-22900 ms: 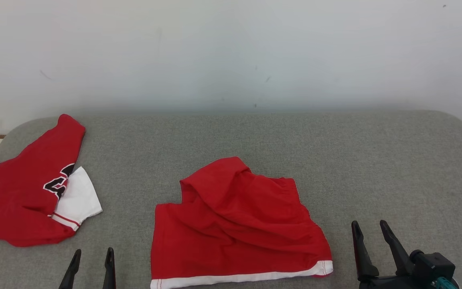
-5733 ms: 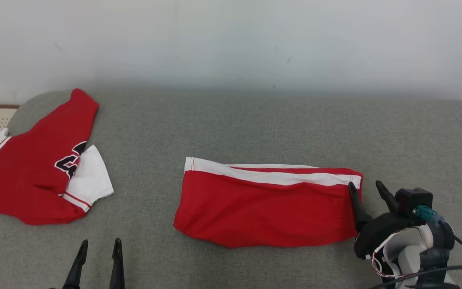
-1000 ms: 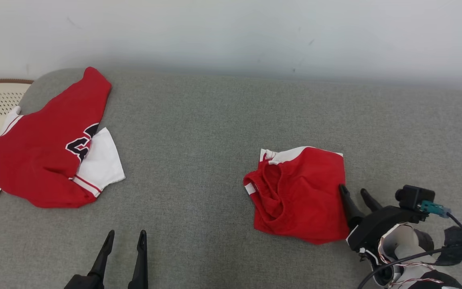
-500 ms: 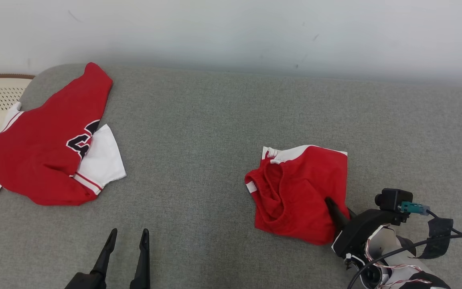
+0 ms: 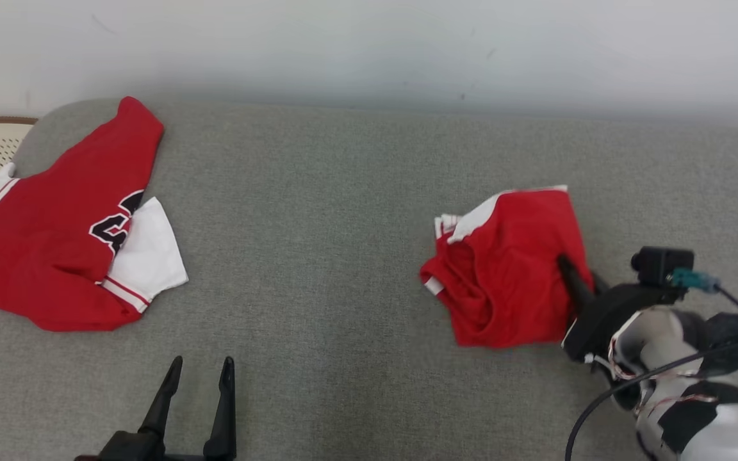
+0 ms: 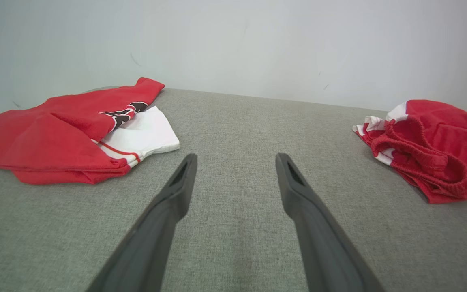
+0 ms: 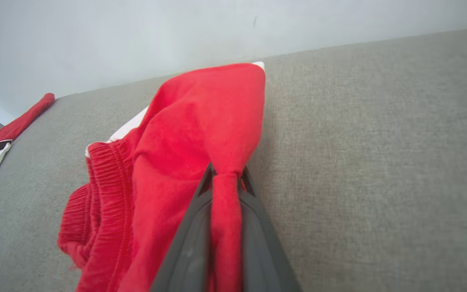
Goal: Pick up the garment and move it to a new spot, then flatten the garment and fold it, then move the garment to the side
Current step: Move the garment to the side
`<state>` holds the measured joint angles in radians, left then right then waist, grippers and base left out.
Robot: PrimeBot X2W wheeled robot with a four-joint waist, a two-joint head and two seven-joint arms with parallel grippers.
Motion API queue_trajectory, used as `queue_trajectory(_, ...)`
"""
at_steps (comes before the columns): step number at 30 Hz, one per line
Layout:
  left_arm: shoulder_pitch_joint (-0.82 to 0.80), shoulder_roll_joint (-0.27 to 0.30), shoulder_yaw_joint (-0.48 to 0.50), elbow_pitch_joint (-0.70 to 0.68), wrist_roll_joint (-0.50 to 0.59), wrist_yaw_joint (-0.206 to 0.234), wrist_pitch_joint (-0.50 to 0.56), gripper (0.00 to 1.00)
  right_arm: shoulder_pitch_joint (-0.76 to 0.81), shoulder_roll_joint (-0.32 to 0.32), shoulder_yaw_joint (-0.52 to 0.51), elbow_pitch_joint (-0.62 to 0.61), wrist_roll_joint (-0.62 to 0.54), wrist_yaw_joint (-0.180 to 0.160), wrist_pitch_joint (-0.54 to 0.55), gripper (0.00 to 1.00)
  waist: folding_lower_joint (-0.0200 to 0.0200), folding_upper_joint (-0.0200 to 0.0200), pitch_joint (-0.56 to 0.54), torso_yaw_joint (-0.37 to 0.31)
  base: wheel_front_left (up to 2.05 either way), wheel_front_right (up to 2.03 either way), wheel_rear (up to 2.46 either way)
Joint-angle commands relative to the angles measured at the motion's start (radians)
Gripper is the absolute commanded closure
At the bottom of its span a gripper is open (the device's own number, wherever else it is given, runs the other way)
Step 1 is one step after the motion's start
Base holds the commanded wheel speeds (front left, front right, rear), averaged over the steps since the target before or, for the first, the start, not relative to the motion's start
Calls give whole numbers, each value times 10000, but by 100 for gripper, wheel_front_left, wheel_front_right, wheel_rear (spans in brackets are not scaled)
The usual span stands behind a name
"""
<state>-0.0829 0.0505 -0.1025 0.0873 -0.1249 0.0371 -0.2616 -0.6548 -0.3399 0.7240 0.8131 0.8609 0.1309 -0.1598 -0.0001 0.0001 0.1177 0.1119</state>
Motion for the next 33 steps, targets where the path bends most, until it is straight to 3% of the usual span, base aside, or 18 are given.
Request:
queue_trajectory(1,-108,1,49,-144,102,-28,-34,0,-387,-219,36,71,-166,-5,-127,100,1,-1,221,-150,0,0,0)
queue_trajectory(24,-1323,245,604,-2320,852,-553,-34,0,-4939,-3129,615,1081,-1306,-5,229,100,1,-1,3428,-794,0,0,0)
queue_trajectory(33,-1388,372,724,-3094,998,-575,-35,0,-5829,-3926,1054,1469,-1589,-6,507,100,1,-1,3795,-699,0,0,0)
